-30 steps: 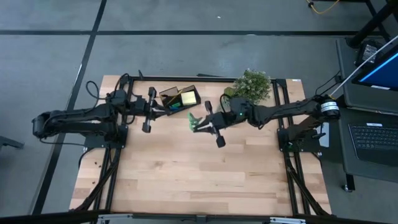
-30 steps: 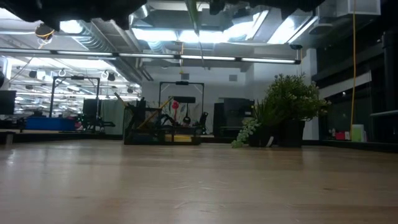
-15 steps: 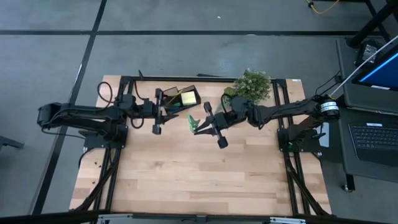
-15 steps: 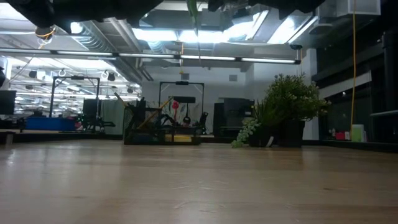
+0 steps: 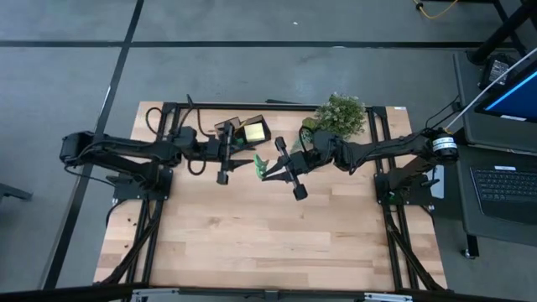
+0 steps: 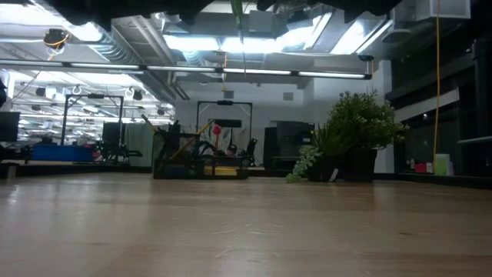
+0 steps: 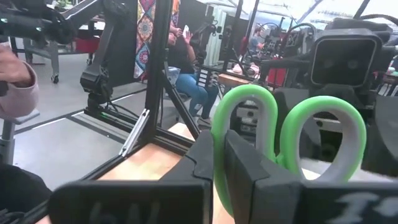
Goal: Pick and place office supplies into organizer
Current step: Put the green scissors into the black desk organizer
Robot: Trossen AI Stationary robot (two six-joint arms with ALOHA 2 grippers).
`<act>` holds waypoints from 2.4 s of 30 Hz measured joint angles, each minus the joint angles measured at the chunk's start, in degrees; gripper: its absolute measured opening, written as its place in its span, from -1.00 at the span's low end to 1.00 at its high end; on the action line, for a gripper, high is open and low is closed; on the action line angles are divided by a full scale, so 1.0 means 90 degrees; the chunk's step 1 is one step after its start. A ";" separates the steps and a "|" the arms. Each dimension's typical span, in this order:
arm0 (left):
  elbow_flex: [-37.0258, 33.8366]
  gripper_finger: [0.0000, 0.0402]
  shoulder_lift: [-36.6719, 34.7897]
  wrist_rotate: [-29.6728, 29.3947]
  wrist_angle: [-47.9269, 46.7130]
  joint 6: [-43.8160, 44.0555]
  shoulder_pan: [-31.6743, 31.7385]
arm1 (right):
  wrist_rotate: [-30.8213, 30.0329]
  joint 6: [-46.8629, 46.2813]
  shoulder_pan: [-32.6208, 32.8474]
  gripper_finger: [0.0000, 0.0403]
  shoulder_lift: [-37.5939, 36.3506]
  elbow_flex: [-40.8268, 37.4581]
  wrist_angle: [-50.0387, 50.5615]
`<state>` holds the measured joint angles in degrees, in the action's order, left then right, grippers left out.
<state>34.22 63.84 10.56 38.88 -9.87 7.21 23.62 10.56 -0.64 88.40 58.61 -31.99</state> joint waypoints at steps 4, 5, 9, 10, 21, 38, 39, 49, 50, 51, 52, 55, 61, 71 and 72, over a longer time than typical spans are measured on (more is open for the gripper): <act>0.0160 -0.25 0.0164 -0.0043 0.0002 -0.0089 0.0001 | 0.0003 -0.0002 0.0000 -0.89 0.0000 0.0002 0.0006; 0.0200 -0.25 0.0193 -0.0042 0.0007 -0.0089 0.0000 | 0.0030 -0.0002 0.0000 -0.89 0.0000 0.0002 0.0008; 0.0348 -0.25 0.0291 -0.0041 0.0017 -0.0092 -0.0001 | 0.0049 0.0003 0.0000 -0.89 0.0000 0.0002 0.0037; 0.0371 -0.25 0.0306 -0.0040 0.0026 -0.0097 -0.0001 | 0.0051 0.0006 0.0000 -0.89 0.0000 0.0002 0.0042; 0.0383 -0.80 0.0313 0.0141 -0.0010 -0.0392 -0.0004 | 0.0056 0.0023 -0.0002 -0.89 0.0002 0.0005 0.0065; 0.0383 -0.89 0.0019 0.0263 -0.0393 -0.0873 0.0079 | -0.0277 -0.0141 0.0015 -0.12 -0.0110 0.0010 0.0502; 0.0383 -0.89 -0.0067 0.0248 -0.0575 -0.0844 0.0137 | -0.0284 -0.0138 0.0013 -0.09 -0.0128 0.0010 0.0532; 0.0385 -0.89 -0.1038 -0.0712 -0.1681 -0.0795 0.0784 | -0.0816 -0.0154 -0.0354 -0.09 -0.0502 0.0092 0.1538; 0.0386 -0.89 -0.1129 -0.1069 -0.1877 -0.0815 0.0848 | -0.0962 -0.0147 -0.0403 -0.15 -0.0548 0.0092 0.1736; 0.0386 -0.89 -0.1181 -0.1431 -0.2050 -0.0815 0.0914 | -0.1097 -0.0147 -0.0447 -0.22 -0.0561 0.0092 0.1874; 0.0386 -0.89 -0.1202 -0.1736 -0.2185 -0.0812 0.0979 | -0.1204 -0.0147 -0.0493 -0.31 -0.0560 0.0100 0.1955; 0.0386 -0.89 -0.1193 -0.2240 -0.2495 -0.0583 0.1178 | -0.1260 -0.0147 -0.0603 -0.65 -0.0549 0.0100 0.2036; 0.0386 -0.89 -0.1011 -0.2914 -0.2464 0.0053 0.1488 | -0.1748 -0.0118 -0.0663 -0.94 -0.0549 0.0100 0.2012; 0.0383 -0.89 -0.0865 -0.3871 -0.2553 0.0897 0.1742 | -0.2074 0.0076 -0.0665 -0.98 -0.0549 0.0100 0.2315; 0.0383 -0.89 -0.0835 -0.3872 -0.2565 0.1003 0.1765 | -0.2074 0.0078 -0.0665 -0.98 -0.0549 0.0100 0.2313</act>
<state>37.67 56.32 -24.28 15.79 -0.84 23.10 4.95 11.27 -6.63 83.46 59.51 -11.18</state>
